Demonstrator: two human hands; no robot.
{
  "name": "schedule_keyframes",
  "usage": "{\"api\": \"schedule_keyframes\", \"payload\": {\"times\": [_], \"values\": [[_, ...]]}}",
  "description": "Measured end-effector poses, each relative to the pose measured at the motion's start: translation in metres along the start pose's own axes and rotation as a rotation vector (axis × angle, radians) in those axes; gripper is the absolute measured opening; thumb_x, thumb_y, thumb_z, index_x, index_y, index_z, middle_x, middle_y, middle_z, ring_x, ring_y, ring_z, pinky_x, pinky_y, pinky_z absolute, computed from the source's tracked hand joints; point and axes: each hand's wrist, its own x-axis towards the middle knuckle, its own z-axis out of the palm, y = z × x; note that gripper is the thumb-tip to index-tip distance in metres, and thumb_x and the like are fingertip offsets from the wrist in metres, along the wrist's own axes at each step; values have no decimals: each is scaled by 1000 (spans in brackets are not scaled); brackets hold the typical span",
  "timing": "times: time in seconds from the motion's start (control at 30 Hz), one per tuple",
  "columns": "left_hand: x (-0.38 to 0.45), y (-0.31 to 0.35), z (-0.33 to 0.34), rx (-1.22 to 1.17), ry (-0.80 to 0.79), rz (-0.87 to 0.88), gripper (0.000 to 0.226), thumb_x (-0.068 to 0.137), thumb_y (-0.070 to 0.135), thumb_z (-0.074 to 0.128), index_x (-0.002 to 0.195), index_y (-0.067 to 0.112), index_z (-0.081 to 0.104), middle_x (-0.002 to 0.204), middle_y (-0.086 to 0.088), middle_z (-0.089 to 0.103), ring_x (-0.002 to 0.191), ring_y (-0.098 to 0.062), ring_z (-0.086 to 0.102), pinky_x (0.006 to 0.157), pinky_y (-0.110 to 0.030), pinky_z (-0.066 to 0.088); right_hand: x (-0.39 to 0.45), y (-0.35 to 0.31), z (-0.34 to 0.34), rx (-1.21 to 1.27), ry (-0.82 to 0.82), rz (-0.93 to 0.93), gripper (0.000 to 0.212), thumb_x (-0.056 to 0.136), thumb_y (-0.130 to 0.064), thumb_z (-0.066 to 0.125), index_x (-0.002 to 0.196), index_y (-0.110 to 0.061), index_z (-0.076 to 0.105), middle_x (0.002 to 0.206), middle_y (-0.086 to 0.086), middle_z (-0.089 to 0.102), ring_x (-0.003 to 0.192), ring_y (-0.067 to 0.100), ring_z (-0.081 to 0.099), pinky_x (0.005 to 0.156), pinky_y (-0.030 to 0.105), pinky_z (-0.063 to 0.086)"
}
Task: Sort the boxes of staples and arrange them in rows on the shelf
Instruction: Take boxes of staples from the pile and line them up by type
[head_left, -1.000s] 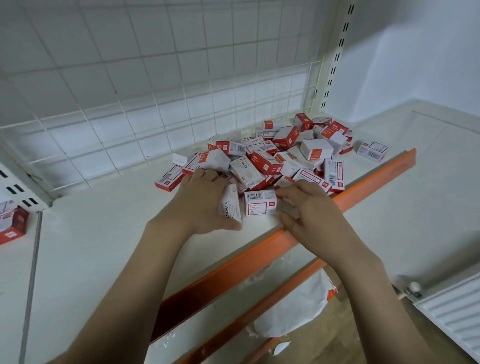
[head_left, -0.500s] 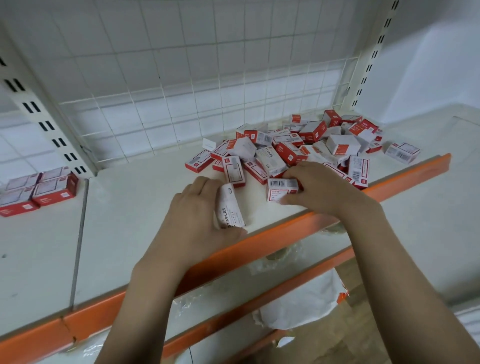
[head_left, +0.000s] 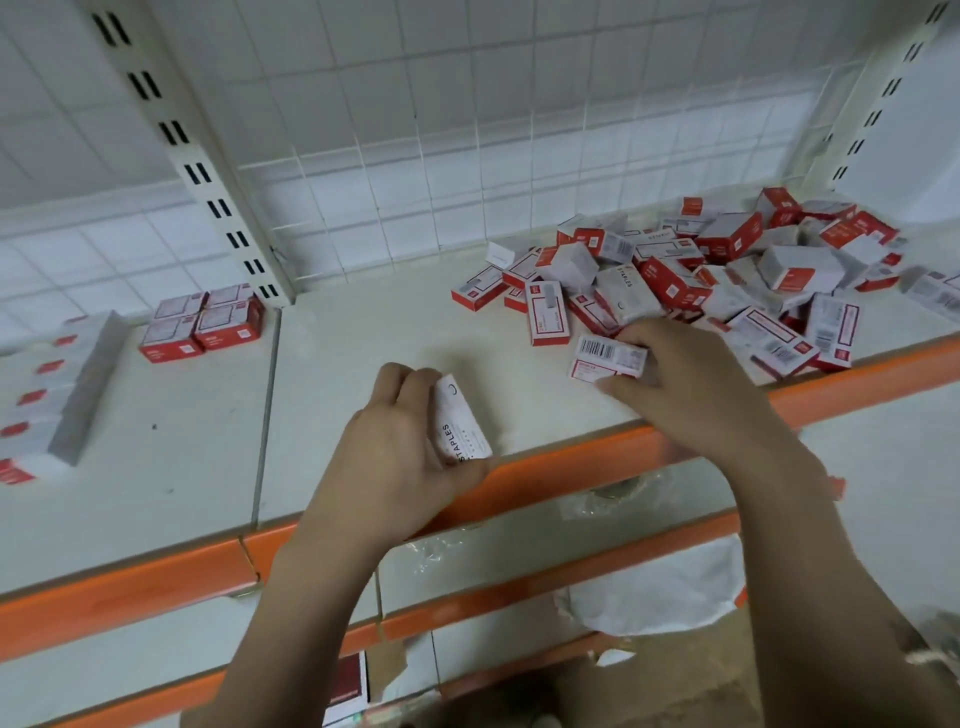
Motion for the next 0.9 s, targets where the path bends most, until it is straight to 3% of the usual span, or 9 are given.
{"api": "schedule_keyframes", "payload": {"times": [0.2,0.37,0.47,0.57,0.73,0.9], "values": [[-19,-37,-21,-57,95,-65,67,59,27,84,114,8,52,106,-2,47,86,-21,55,73,-32,49,2,-45,29,127,-72,-36,32,84,-30,66,112,-19,57,107,-8,63,91,9,58,74,27,49],[-38,-80,-46,-90,152,-33,74,66,15,79,130,10,44,117,-4,46,93,-21,55,74,-34,52,1,-97,58,187,-130,-74,40,86,-27,64,123,-21,53,118,-4,61,102,10,58,87,31,50],[-53,-111,-69,-131,168,-62,84,66,13,79,139,23,38,116,0,40,81,-18,55,71,-28,50,1,-135,76,224,-139,-93,40,87,-24,63,125,-24,50,121,-2,60,104,12,59,91,34,50],[-68,-147,-92,-115,197,-106,71,67,14,79,131,23,49,117,-4,35,71,-19,53,70,-30,52,4,-176,95,197,-147,-139,38,88,-23,62,124,-23,51,120,-3,60,103,13,58,90,35,48],[-87,-203,-124,-117,244,-122,68,70,6,77,131,18,49,125,-9,36,91,-20,49,77,-30,50,6,-234,123,179,-161,-155,36,88,-25,62,121,-18,50,117,-2,60,99,15,57,86,34,47],[-100,-248,-151,-130,253,-107,70,71,9,76,134,20,46,131,-11,37,105,-32,55,79,-44,55,5,-279,149,187,-146,-168,34,89,-26,60,120,-21,47,118,-4,60,97,12,56,83,29,47]]}}
